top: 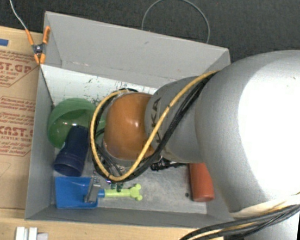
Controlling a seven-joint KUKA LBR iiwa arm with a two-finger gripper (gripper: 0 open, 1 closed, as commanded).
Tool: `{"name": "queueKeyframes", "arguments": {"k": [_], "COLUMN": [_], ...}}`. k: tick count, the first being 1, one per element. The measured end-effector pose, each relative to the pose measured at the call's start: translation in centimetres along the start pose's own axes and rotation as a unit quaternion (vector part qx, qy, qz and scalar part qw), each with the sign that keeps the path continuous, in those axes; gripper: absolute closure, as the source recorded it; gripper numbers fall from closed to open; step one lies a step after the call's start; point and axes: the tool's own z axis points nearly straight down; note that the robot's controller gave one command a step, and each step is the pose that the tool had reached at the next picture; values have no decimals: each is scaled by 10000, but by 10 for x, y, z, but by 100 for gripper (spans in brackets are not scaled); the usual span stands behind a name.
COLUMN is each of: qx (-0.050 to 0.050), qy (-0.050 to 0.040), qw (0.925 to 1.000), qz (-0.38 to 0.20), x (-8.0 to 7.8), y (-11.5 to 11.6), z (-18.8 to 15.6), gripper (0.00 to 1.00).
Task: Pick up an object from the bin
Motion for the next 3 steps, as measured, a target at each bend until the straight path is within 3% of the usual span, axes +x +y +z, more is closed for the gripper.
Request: {"name": "queueKeyframes", "arguments": {"k": [1,3], "qx": [-7,-9], "qy": [-23,-22], "qw": [9977,9977], "qz": [-672,-672], "x": [10,10], "y": [21,21], "z": [-4,-4], "gripper": [100,100]}}
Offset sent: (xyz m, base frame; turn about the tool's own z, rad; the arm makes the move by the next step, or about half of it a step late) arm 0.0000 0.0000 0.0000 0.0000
